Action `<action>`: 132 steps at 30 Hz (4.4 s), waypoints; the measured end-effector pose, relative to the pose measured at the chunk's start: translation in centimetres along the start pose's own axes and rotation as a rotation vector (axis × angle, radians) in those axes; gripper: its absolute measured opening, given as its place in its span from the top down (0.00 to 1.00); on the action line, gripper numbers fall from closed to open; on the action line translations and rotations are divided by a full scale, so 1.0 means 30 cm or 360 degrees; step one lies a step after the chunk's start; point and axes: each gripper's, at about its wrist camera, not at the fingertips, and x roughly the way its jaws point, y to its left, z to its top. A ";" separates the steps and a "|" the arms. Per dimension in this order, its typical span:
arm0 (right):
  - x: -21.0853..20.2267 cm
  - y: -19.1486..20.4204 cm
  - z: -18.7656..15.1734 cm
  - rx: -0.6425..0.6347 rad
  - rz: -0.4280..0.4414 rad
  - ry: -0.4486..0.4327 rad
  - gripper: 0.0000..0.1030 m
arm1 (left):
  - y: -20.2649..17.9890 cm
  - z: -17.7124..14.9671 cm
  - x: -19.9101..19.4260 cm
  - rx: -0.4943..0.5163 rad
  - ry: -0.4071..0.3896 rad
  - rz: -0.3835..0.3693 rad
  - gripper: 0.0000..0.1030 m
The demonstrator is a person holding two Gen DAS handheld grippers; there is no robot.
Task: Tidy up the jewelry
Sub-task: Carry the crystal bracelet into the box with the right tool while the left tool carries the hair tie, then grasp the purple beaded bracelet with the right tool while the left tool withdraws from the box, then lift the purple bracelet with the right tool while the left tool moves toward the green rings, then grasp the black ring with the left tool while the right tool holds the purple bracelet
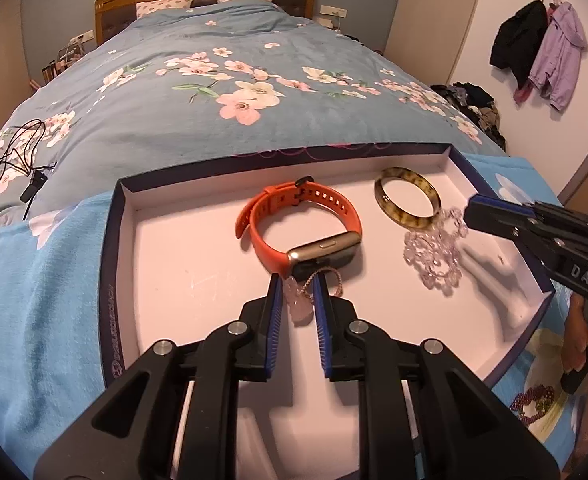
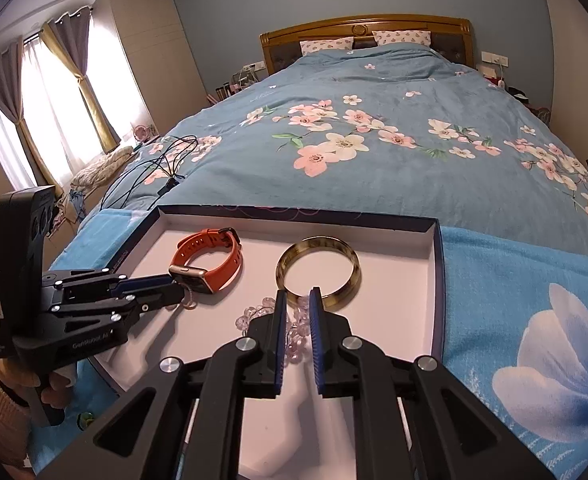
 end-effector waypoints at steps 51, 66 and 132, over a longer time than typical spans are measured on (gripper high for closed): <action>-0.333 0.073 -0.456 -0.0033 0.0069 0.0170 0.84 | -0.050 -0.489 -0.514 0.0114 -0.0263 -0.0082 0.51; -0.362 0.130 -0.369 -0.0072 0.0146 0.0007 0.95 | -0.078 -0.511 -0.507 0.0167 -0.0251 -0.0124 0.51; -0.354 0.170 -0.350 -0.0055 0.0281 -0.0041 0.95 | -0.113 -0.485 -0.420 0.0385 -0.0152 -0.0082 0.72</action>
